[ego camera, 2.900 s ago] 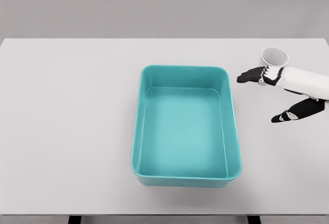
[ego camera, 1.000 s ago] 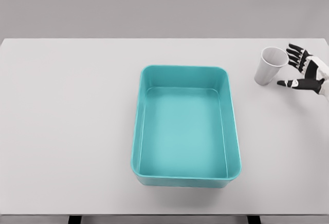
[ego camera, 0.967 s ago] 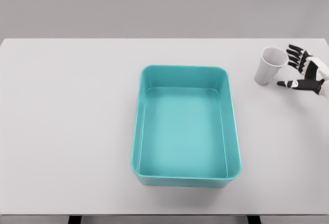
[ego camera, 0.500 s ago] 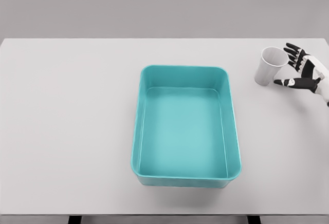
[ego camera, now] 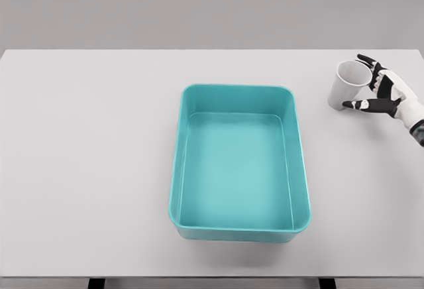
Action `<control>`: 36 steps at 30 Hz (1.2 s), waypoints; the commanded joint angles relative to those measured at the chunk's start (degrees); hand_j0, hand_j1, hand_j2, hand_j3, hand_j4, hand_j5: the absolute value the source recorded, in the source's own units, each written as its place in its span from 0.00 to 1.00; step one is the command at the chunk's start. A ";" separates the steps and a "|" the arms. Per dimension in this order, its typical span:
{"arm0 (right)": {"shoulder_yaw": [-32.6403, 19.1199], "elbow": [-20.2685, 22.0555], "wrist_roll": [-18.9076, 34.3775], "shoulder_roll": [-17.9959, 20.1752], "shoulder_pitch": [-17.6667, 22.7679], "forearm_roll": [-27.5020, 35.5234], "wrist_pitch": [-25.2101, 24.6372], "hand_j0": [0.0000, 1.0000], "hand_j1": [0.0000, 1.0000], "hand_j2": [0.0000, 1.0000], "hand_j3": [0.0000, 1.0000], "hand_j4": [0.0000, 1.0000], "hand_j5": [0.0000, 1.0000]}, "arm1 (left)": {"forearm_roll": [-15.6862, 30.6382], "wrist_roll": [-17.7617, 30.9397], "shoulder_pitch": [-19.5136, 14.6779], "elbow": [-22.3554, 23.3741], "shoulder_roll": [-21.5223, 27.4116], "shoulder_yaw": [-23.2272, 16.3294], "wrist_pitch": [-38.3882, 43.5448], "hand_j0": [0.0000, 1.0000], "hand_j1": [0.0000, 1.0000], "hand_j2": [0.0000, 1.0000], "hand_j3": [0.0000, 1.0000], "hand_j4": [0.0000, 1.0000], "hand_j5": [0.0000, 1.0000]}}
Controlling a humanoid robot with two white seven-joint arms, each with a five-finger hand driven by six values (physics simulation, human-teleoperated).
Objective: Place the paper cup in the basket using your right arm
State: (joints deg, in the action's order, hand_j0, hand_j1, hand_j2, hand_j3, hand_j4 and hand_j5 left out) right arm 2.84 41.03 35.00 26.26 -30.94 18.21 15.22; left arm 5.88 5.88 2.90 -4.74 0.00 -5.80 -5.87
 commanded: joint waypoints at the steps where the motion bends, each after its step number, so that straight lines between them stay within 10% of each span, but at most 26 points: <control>1: -0.03 0.01 0.00 -0.07 0.00 0.34 -0.02 1.00 1.00 1.00 1.00 1.00 1.00 | 0.01 0.01 0.00 0.00 0.00 0.00 -0.02 1.00 1.00 1.00 1.00 1.00 1.00; 26: -0.03 -1.13 0.00 -1.48 -0.62 -0.45 -0.55 0.99 0.99 0.99 0.99 0.99 0.99 | 0.01 0.01 0.00 0.00 0.00 0.00 -0.02 1.00 1.00 1.00 1.00 1.00 1.00; 36: -0.11 -1.04 0.00 -2.09 -0.62 -0.45 -0.81 0.63 0.63 0.63 0.63 0.63 0.63 | 0.01 0.01 0.00 0.00 0.00 0.00 0.07 1.00 1.00 1.00 1.00 1.00 1.00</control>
State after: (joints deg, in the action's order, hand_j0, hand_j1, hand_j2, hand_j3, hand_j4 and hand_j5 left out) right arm 2.62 39.94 34.99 24.16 -31.55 17.79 14.38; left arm 5.88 5.88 2.90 -4.74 0.00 -5.80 -5.84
